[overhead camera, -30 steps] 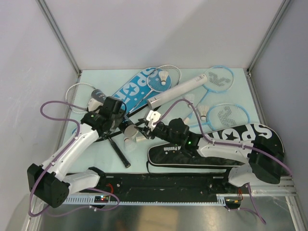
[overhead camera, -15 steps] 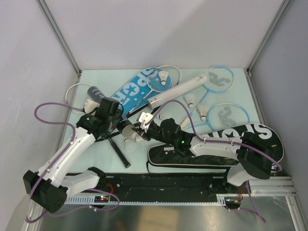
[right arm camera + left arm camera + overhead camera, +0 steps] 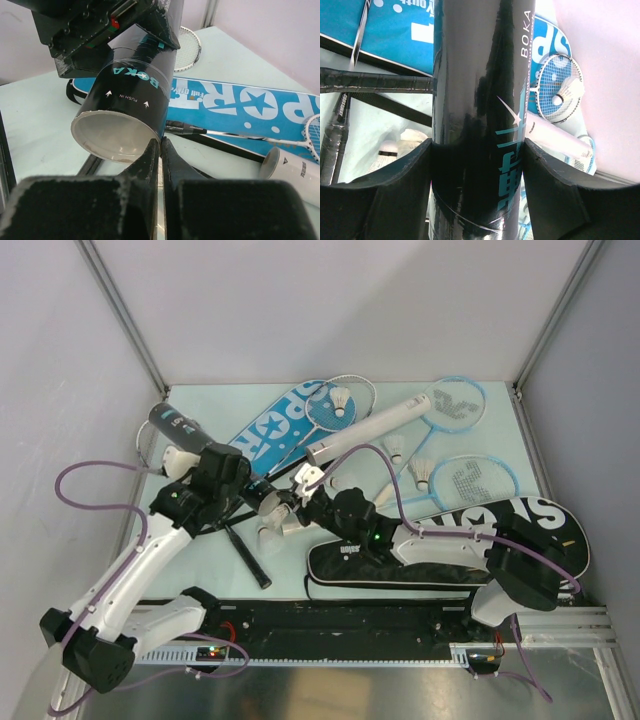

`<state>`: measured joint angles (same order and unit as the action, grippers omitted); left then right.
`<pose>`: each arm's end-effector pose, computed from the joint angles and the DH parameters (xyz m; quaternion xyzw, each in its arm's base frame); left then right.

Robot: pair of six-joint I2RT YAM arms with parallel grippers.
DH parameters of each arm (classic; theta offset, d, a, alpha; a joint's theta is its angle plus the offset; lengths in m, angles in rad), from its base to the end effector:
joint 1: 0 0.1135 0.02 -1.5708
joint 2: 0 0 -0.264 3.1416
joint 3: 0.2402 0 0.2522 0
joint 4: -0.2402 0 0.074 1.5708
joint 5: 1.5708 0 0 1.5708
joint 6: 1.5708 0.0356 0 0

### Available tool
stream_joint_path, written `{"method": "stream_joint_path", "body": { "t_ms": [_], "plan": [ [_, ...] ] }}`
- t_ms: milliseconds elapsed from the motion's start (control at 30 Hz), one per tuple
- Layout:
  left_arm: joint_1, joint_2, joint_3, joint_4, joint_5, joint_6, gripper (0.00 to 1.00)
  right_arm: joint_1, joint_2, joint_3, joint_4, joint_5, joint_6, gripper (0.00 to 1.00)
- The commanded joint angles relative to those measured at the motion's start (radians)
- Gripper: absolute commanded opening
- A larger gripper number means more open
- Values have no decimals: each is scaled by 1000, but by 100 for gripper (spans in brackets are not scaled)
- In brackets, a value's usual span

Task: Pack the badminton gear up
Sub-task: Open the lid of the shuttle tube.

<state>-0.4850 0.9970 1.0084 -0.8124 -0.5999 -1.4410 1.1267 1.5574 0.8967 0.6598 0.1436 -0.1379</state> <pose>0.1800 -0.0722 0.3238 -0.5058 0.7352 -0.1381 0.4296 0.1575 0.3192 0.2744 -0.3761 0.5992 0.2898 0.6446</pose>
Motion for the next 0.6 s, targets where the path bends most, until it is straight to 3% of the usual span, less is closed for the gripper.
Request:
{"method": "stream_joint_path", "body": {
  "t_ms": [0,567],
  "plan": [
    [-2,-7,19,-15,-126,-4,0,4,-28,-53,95,140,22,0],
    [10,100,13,-14,-262,-13,0,101,-14,-161,237,412,76,0]
  ]
}}
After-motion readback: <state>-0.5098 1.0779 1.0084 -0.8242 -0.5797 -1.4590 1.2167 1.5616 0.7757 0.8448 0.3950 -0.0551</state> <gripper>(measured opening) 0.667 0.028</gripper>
